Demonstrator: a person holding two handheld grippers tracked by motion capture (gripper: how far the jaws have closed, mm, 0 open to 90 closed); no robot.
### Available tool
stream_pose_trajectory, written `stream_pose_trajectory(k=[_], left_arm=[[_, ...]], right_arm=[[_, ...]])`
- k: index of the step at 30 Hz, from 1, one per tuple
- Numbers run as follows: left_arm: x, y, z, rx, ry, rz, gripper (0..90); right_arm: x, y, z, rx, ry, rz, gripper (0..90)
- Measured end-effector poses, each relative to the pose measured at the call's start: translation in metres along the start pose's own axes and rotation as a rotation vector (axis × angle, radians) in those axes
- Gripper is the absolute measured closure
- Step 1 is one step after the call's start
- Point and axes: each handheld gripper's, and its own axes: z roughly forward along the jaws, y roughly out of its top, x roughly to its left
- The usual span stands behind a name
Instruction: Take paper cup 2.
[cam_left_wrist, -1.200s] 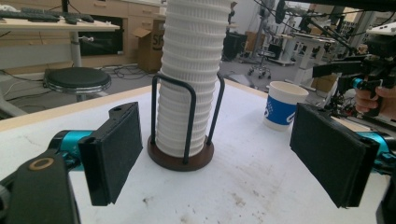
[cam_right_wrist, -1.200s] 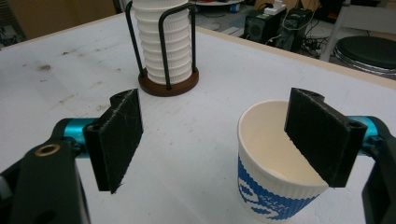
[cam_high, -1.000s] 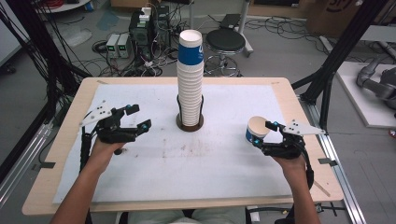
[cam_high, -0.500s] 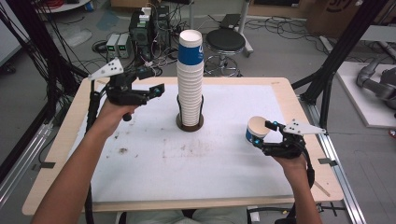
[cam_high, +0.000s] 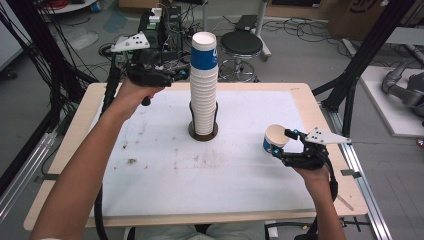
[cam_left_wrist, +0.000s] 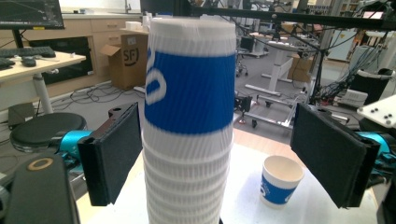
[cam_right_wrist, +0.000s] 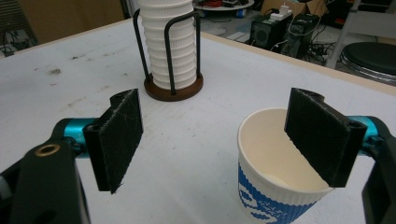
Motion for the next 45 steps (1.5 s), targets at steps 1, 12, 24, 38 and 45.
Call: stream_pose_trajectory(k=[1, 12, 24, 38, 45], left_arm=[[0.001, 0.003, 0.003, 0.008, 0.001, 0.003, 16.5], [0.007, 0.032, 0.031, 0.063, 0.032, 0.01, 16.5], [0.005, 0.038, 0.056, 0.109, 0.049, 0.023, 24.7], [0.002, 0.043, 0.057, 0.134, 0.058, 0.028, 28.0], [0.0, 0.051, 0.056, 0.127, 0.064, 0.04, 28.7]], right_arm=[[0.0, 0.0, 0.0, -0.002, 0.0, -0.001, 20.0], [-0.001, 0.0, 0.0, -0.005, 0.005, -0.002, 20.0], [-0.001, -0.001, -0.002, -0.007, 0.008, 0.003, 20.0], [-0.001, -0.001, -0.001, -0.004, 0.01, 0.007, 20.0], [-0.001, -0.001, -0.002, -0.005, 0.011, 0.004, 20.0]])
